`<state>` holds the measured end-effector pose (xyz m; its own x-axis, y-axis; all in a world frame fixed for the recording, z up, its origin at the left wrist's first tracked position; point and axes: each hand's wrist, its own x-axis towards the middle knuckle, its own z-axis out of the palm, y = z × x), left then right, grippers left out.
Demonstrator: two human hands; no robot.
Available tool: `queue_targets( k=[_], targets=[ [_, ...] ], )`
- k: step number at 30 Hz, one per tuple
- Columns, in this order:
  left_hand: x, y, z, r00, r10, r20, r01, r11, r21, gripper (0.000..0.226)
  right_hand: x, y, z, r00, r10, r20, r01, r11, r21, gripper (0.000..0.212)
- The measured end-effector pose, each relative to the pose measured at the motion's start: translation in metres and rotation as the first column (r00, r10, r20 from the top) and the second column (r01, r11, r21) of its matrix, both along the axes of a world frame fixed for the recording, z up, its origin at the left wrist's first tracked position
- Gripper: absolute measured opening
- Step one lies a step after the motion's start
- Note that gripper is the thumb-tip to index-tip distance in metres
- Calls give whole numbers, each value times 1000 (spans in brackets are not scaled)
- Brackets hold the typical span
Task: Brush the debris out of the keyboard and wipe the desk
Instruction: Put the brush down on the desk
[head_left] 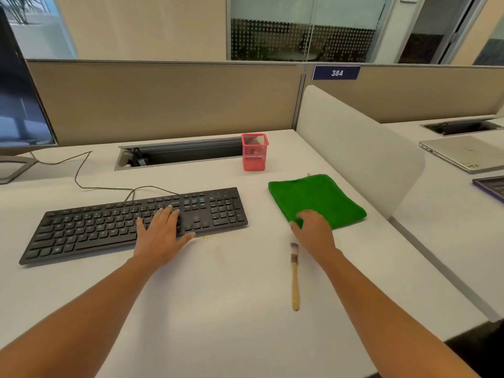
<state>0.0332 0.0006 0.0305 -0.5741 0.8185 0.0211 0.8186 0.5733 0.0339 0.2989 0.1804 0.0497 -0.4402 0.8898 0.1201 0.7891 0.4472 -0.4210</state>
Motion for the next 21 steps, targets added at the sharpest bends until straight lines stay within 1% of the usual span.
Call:
queue_targets(
  k=[2,4,6,9,10,12,15,18,21],
  targets=[
    [0,0,-2,1000,19,18,-19,1000,7,77,-10,12,2,997,1,72,0,1000,-16,37],
    [-1,1,-4,999,38,32,-39,999,29,76,-18,20,2,984,7,179,-5,1000,-9,37],
    [-2,3,-5,996,59,60,-63,996,67,74,-24,26,1,968,6,251,-13,999,30,29],
    [-3,8,-4,990,94,105,-105,988,114,73,-31,35,2,950,-10,313,-20,996,92,10],
    [-3,9,-3,988,103,115,-116,986,120,72,-33,38,2,940,-12,340,-28,993,114,7],
    [-1,12,-2,985,121,127,-136,983,122,71,-34,45,3,933,-27,360,-28,989,146,14],
    [3,17,-2,980,145,139,-163,978,129,72,-36,55,8,954,-87,286,45,988,151,16],
    [6,21,1,967,168,193,-198,968,151,74,-38,65,26,977,-190,101,168,967,193,22],
    [3,26,7,951,169,260,-218,960,174,71,-45,71,63,975,-212,-59,220,931,292,31]
  ],
)
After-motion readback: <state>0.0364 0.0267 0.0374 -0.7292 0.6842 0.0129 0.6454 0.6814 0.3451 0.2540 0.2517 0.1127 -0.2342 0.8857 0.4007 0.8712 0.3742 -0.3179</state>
